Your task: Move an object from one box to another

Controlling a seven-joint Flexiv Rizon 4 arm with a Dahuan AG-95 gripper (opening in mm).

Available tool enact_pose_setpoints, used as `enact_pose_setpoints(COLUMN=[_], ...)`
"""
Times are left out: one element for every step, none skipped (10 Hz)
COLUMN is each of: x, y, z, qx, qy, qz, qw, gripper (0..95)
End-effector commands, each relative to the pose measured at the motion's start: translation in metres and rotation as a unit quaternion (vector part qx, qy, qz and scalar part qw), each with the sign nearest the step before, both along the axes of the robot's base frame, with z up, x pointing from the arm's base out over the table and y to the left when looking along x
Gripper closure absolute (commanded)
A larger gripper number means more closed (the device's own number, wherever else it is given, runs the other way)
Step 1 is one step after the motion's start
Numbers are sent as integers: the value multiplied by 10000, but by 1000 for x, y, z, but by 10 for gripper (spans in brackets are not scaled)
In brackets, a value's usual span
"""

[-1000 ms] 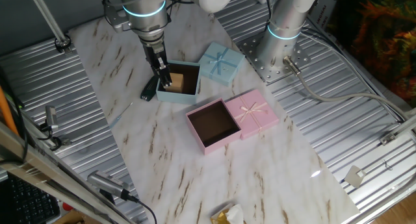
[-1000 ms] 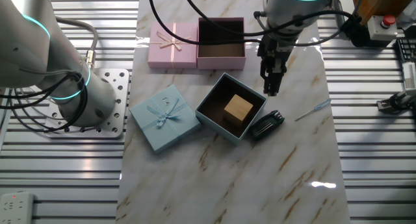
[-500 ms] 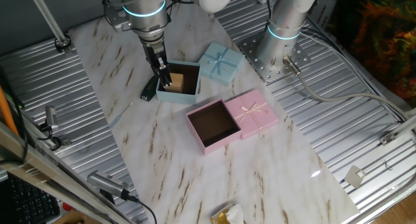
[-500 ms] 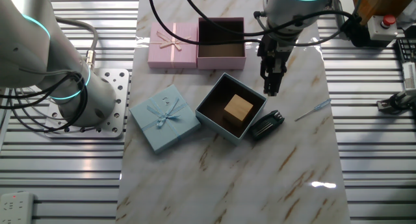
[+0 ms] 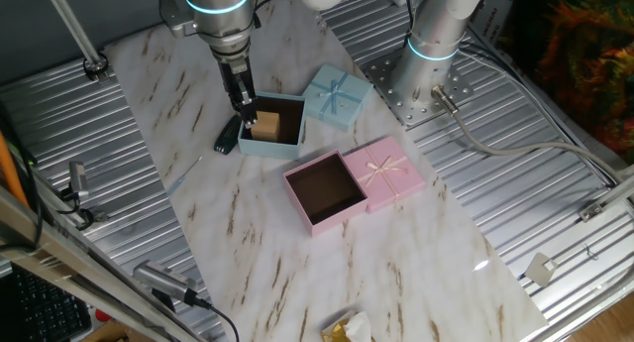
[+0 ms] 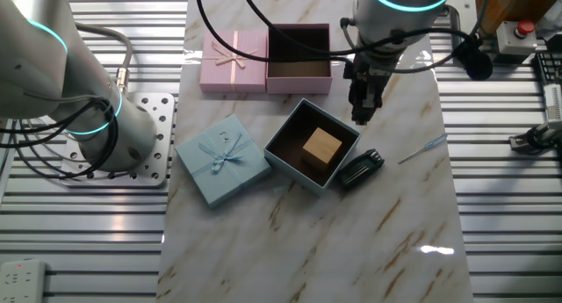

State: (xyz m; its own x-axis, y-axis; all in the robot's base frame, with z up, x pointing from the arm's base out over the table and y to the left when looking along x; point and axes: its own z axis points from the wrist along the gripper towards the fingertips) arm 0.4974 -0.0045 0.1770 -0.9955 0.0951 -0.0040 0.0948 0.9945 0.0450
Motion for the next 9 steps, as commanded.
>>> enact_pose_setpoints(x=[1, 1, 4, 6, 11, 13, 13, 13, 13], y=[1, 2, 4, 5, 7, 8, 8, 8, 8], z=[1, 3, 7, 9, 12, 14, 15, 15, 15], qx=[-105, -120, -160, -168, -178, -221, -239, -258, -241], qy=[-1, -20, -13, -7, -21, -32, -78, -89, -95], qz=[46, 42, 23, 13, -4, 8, 19, 61, 76], qw=[9999, 9999, 9999, 9999, 9998, 9998, 9997, 9996, 9996], gripper=[950, 950, 950, 950, 950, 950, 950, 950, 950])
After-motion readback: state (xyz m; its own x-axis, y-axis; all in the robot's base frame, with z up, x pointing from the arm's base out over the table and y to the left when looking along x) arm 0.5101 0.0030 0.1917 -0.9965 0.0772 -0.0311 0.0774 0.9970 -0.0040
